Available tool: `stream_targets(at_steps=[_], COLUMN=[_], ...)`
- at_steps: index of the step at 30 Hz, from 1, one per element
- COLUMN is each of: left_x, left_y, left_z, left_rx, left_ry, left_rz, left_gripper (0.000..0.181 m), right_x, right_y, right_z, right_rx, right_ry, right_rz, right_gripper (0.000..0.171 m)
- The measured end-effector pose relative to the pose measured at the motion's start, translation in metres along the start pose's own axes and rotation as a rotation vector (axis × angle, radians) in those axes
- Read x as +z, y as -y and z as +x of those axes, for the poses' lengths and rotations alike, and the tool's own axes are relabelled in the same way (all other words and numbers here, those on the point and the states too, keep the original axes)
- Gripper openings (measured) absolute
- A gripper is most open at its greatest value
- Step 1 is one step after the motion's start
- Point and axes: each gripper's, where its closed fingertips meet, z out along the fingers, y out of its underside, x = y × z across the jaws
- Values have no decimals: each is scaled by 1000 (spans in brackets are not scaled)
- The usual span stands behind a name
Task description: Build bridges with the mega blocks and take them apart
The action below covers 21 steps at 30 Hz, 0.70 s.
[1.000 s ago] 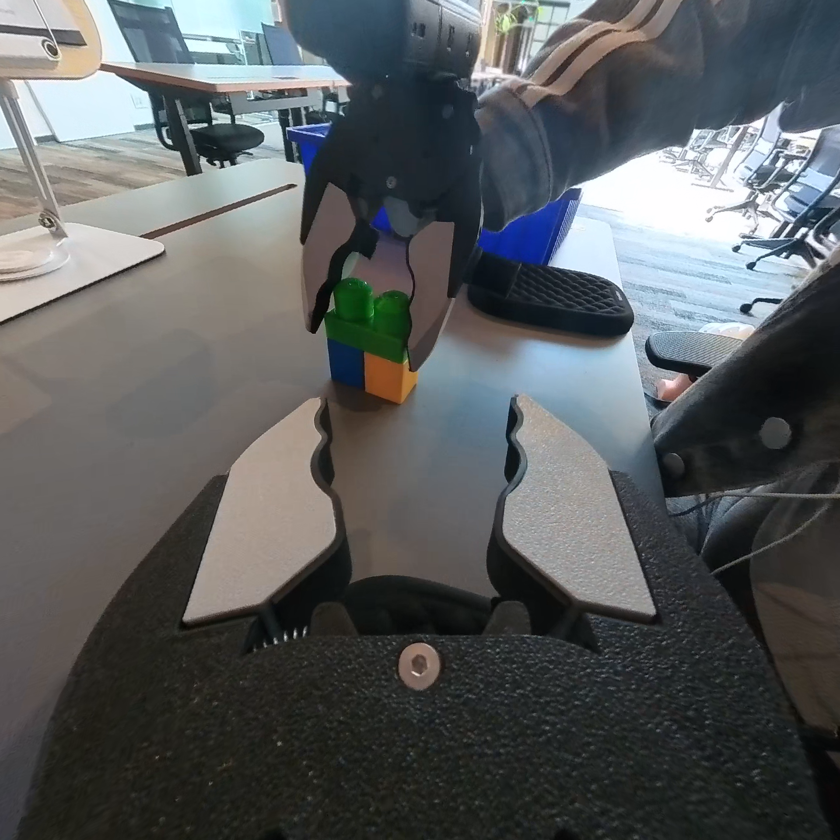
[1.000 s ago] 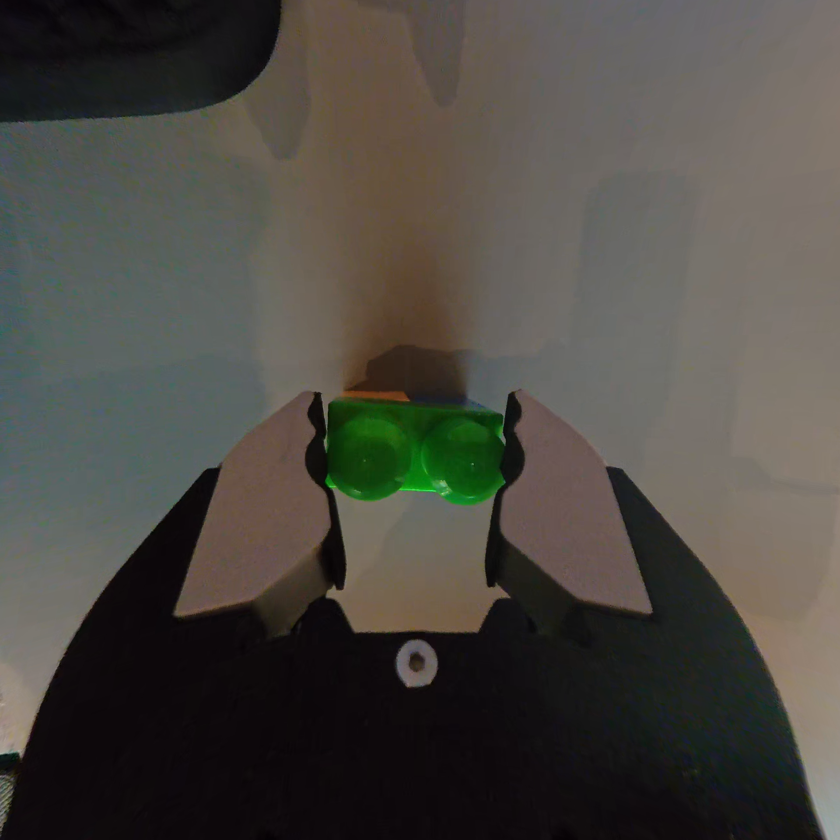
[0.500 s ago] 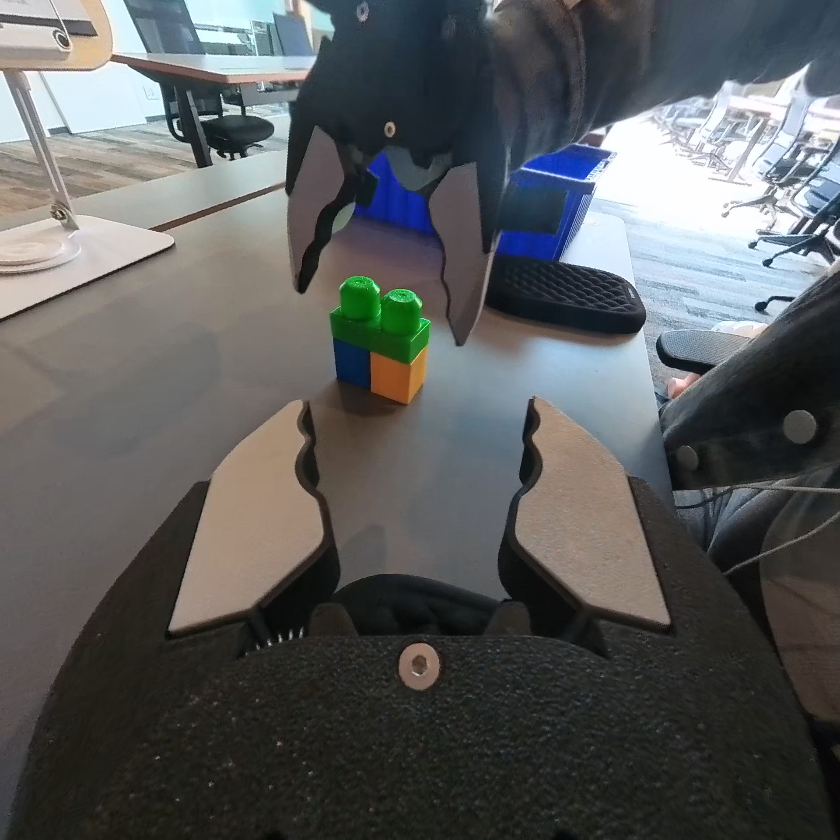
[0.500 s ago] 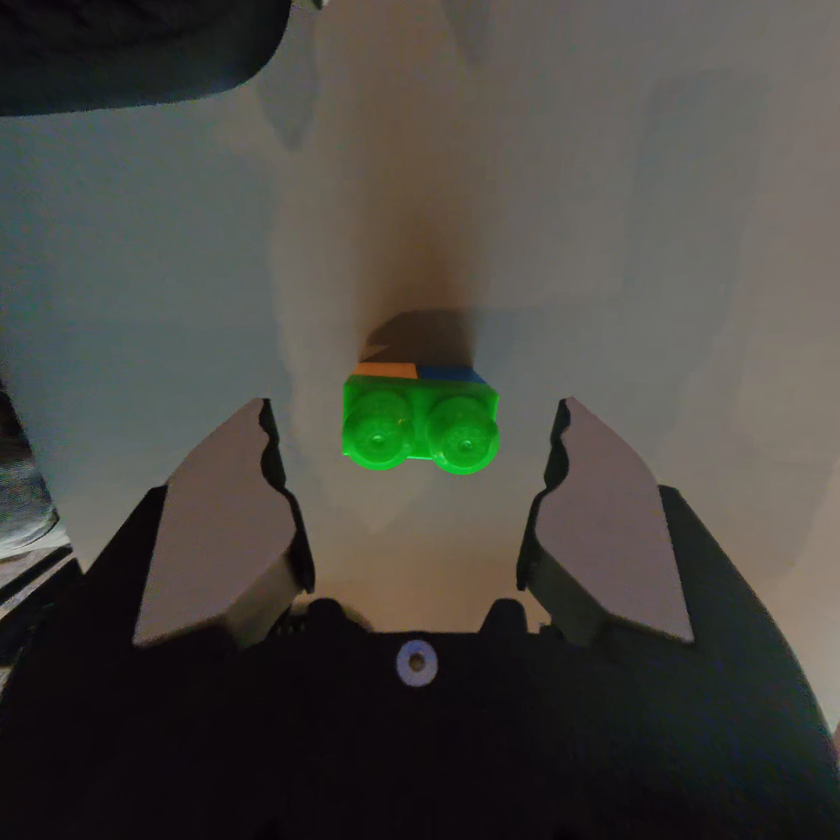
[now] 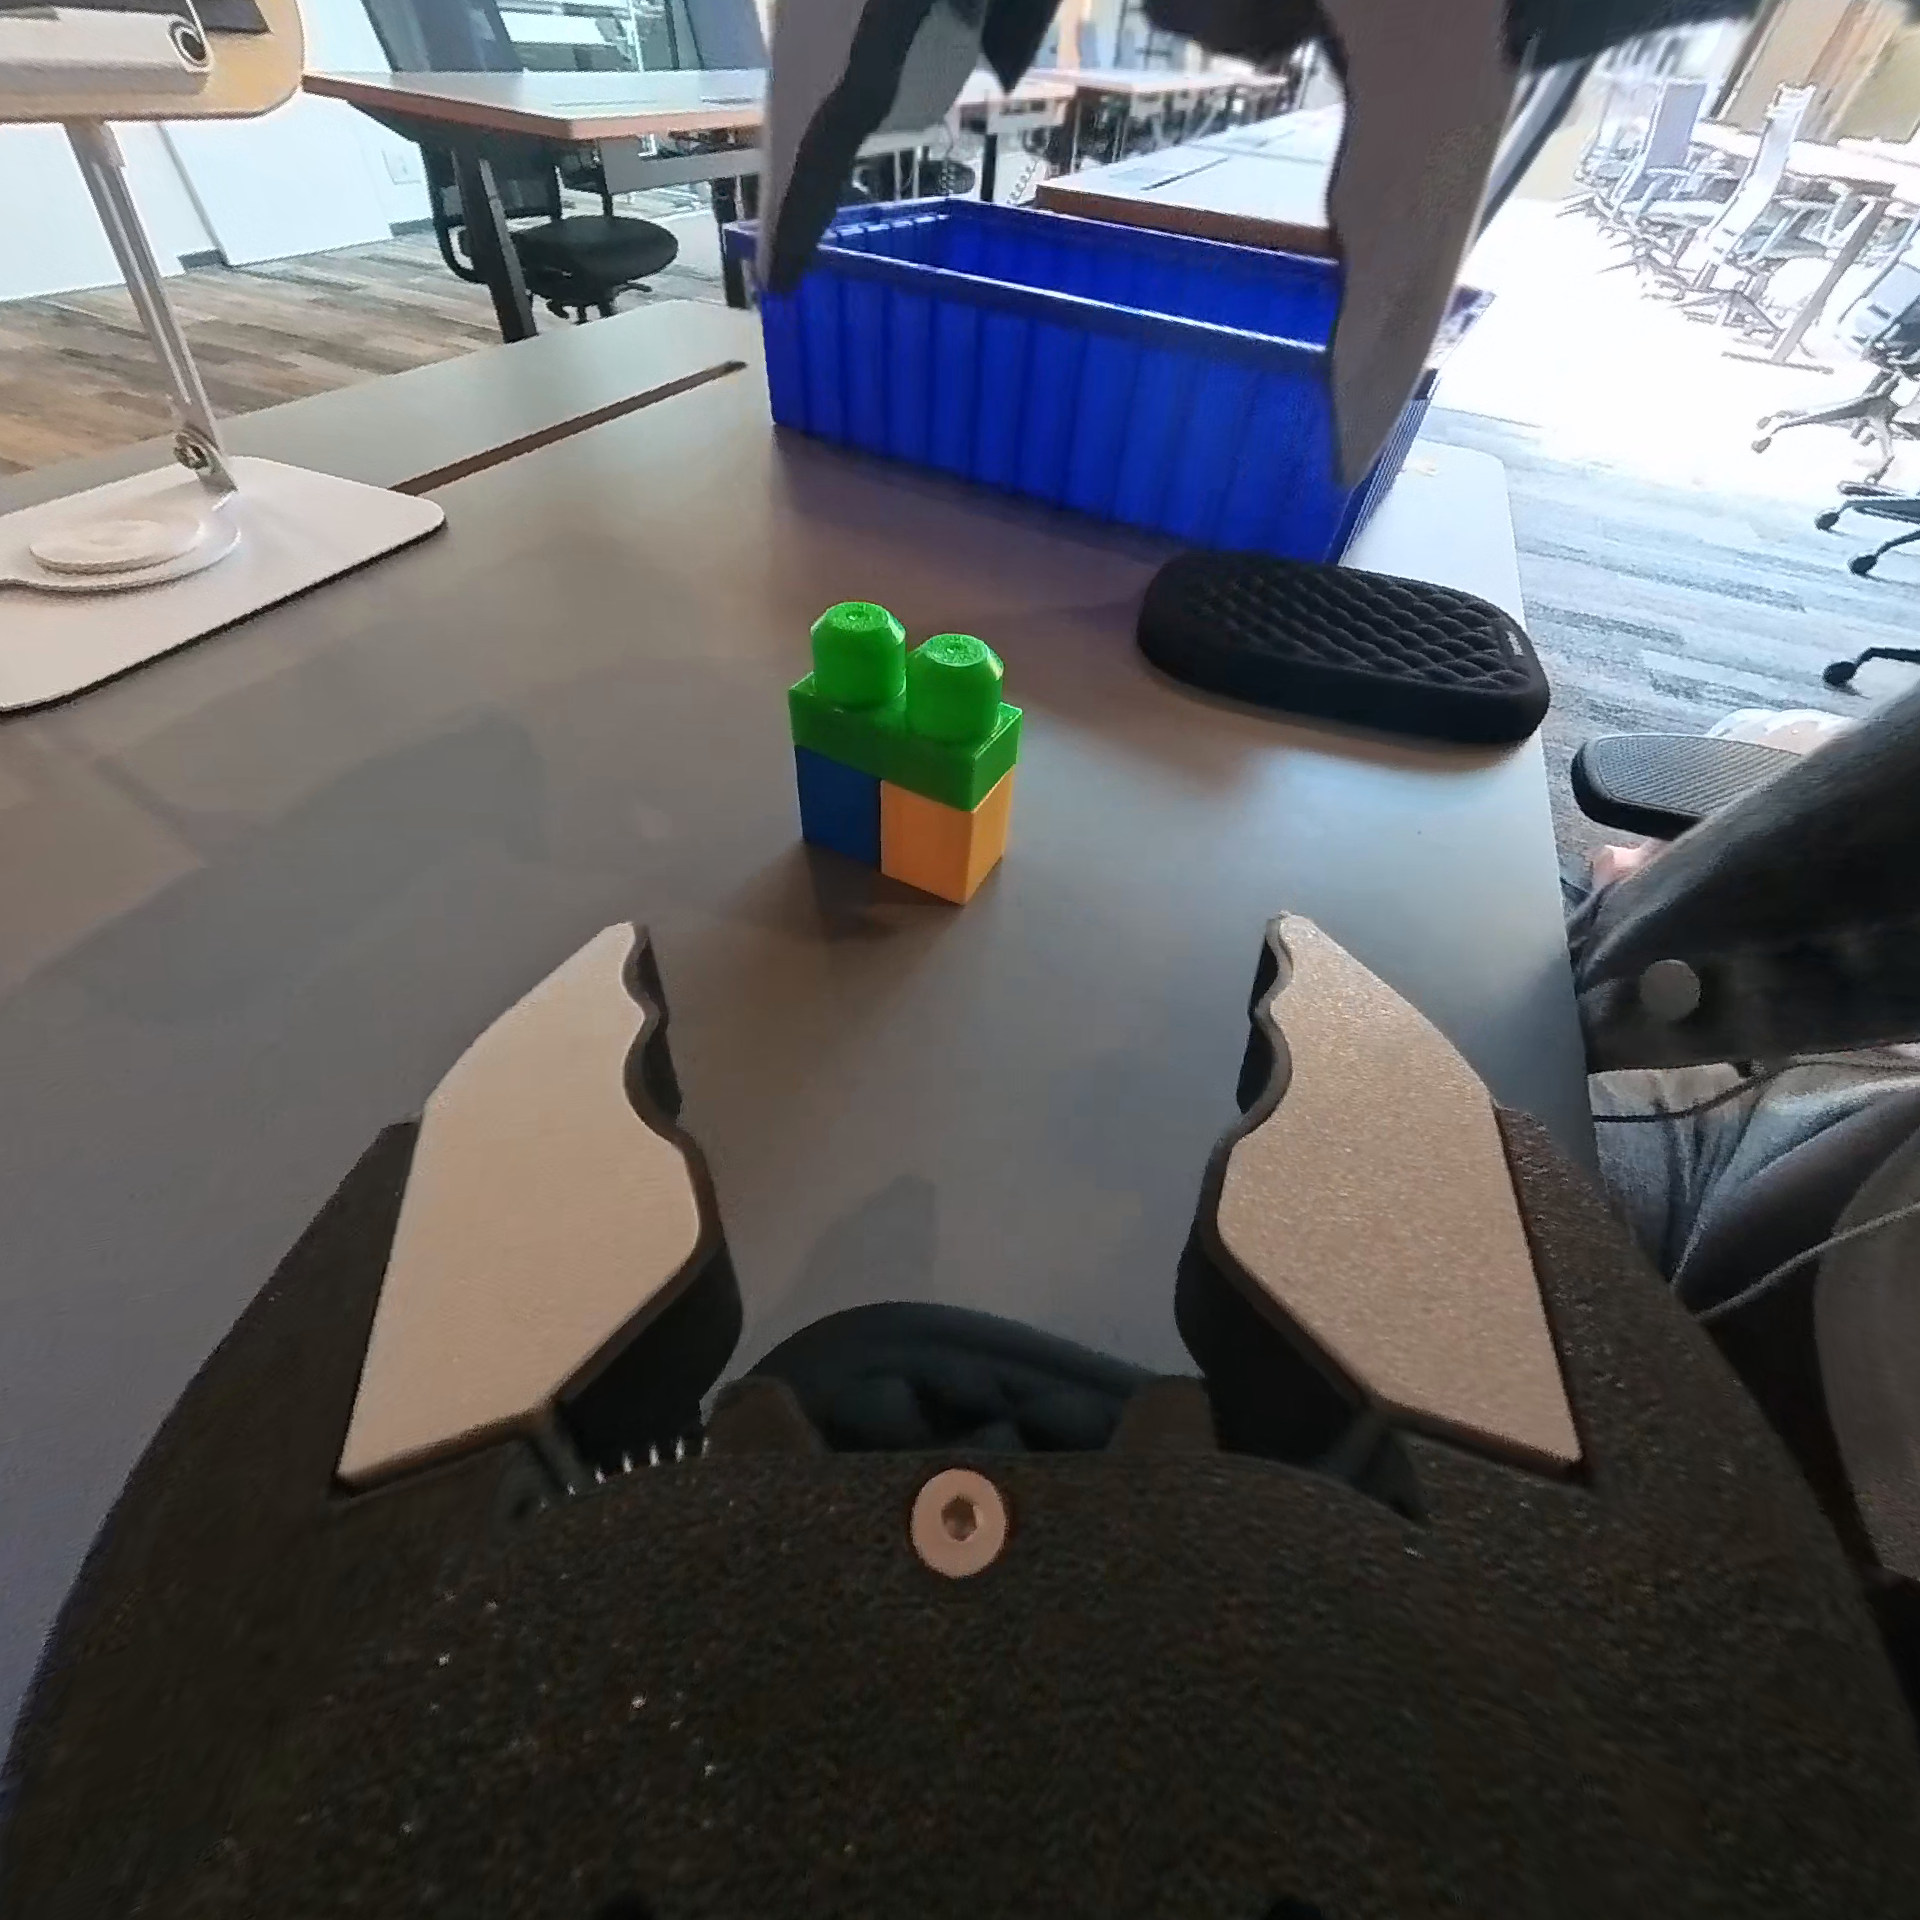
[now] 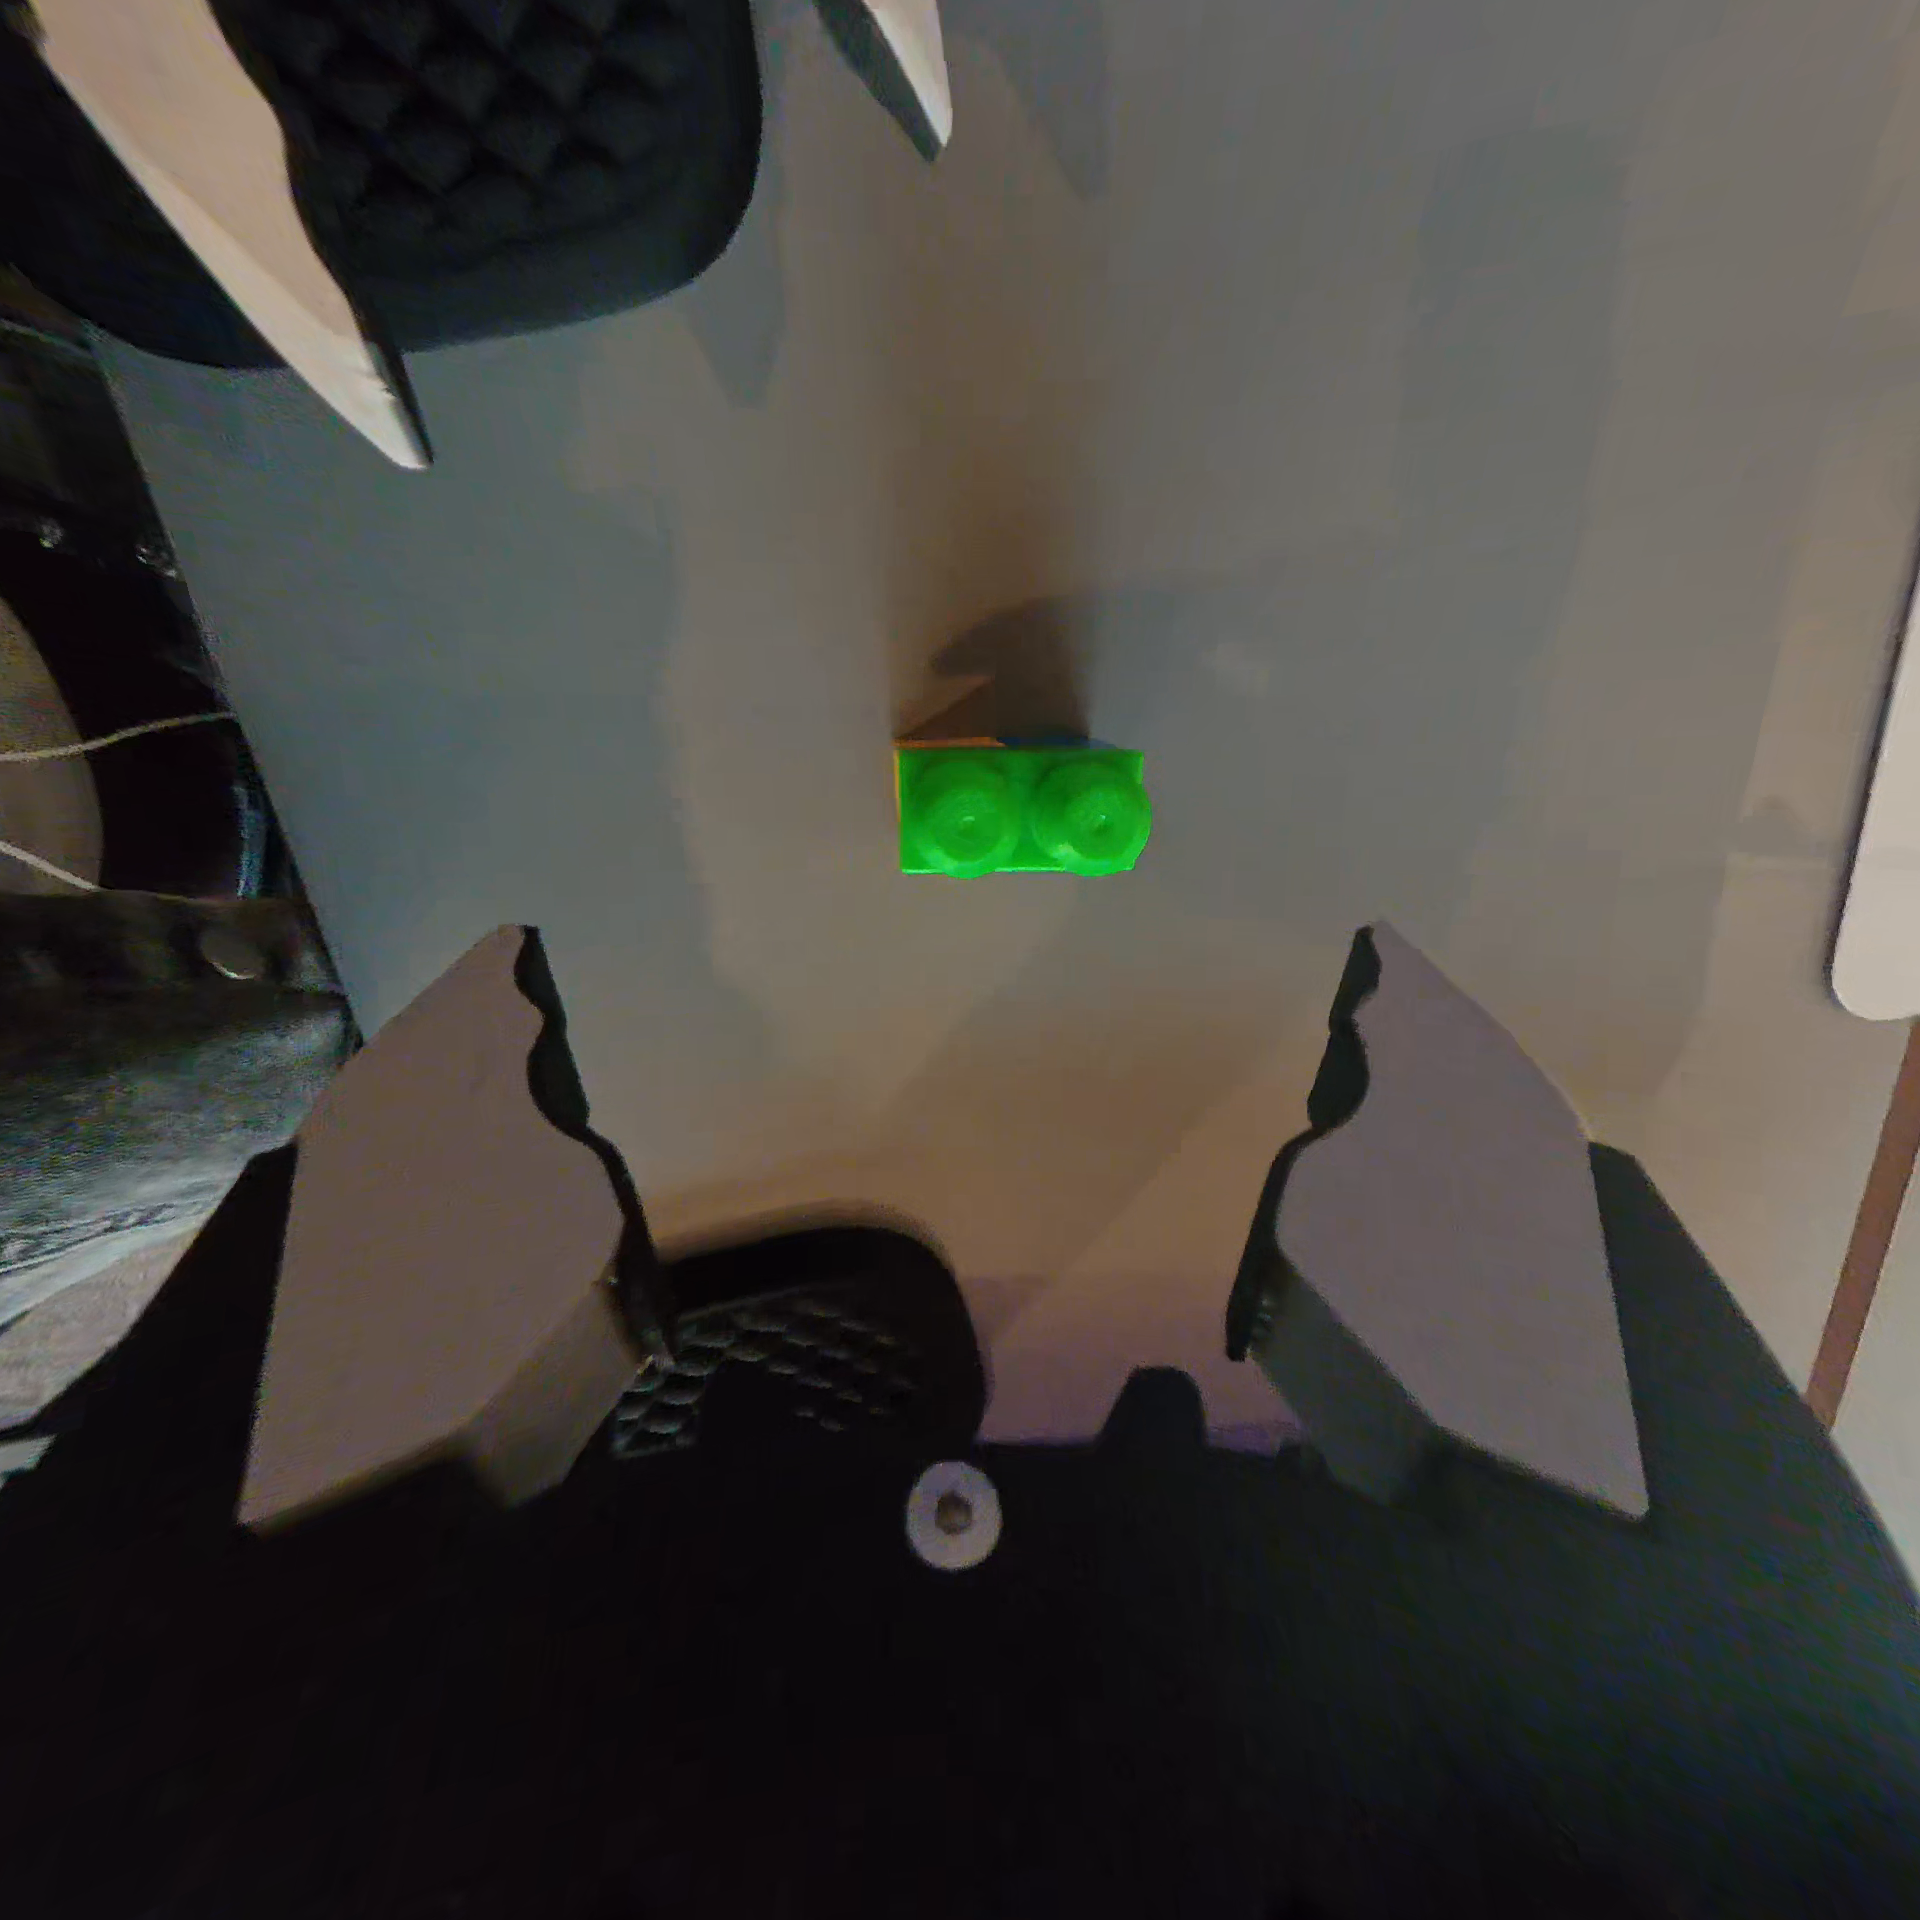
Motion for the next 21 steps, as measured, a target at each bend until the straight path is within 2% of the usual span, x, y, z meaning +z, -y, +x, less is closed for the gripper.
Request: stream_targets(at_steps=[9,21], left_x=[1,-12], left_y=[2,52], left_z=[1,-2], left_rx=[13,57], left_ry=[48,127], left_rz=[-69,-61], left_gripper=[113,113], right_x=[-40,-74], right_y=[-19,-49], right_z=[-4,-5], right_rx=[140,328], right_ry=[-132,-272], right_rz=[224,535], right_gripper=[138,134])
